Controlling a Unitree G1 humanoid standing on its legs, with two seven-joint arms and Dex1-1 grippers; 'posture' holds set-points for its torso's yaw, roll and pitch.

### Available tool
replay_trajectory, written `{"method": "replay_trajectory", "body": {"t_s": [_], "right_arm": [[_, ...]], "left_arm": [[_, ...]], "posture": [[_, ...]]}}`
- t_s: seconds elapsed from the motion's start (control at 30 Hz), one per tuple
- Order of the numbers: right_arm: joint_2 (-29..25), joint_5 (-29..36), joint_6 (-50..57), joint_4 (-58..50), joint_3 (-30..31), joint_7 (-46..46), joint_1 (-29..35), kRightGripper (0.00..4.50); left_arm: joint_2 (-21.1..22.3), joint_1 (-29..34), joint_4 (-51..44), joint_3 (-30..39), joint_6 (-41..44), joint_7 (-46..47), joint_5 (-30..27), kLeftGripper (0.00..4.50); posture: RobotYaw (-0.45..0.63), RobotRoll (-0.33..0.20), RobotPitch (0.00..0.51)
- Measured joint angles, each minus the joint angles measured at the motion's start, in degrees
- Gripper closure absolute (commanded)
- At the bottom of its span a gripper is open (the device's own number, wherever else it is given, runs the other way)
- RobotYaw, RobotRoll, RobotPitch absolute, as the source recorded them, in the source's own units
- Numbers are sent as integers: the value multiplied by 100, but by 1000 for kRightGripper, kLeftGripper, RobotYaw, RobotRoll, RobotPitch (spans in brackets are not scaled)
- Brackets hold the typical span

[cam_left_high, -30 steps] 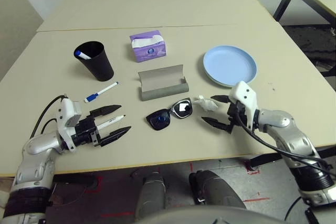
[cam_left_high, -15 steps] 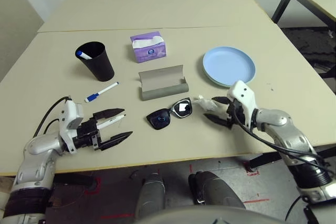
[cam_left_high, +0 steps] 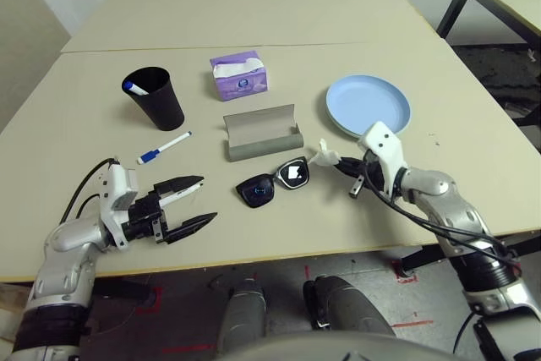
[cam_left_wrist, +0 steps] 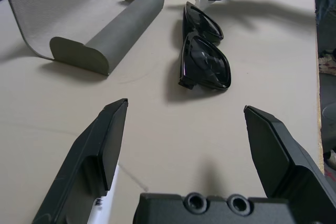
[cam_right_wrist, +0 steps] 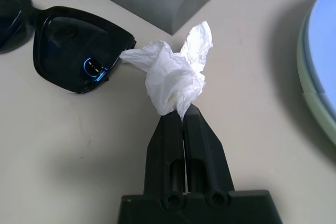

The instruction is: Organize and tidy the items on the table.

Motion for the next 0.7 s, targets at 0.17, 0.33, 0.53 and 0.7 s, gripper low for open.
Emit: {"method": "replay_trajectory", "body": {"t_s": [0.17,0.33,0.53,0.7], "right_arm": [[-166,405,680,23,-686,-100,-1147,4450],[-444,394,747,562,-986,-178,-1993,4450],[-546,-158,442,2172,-832,-454,-2245,4055],[-579,-551,389,2863,-670,-636,-2405,2448]], "left_arm": [[-18,23,2,-68,-17,4,26,0],[-54,-13,68,-102,-86,3,48,0],[-133,-83,197,-111,-212,4,73,0],[-179,-22,174,-111,-240,47,73,0]], "posture": [[-47,0,127],[-37,0,124],[-25,0,125],[-20,0,126]]}}
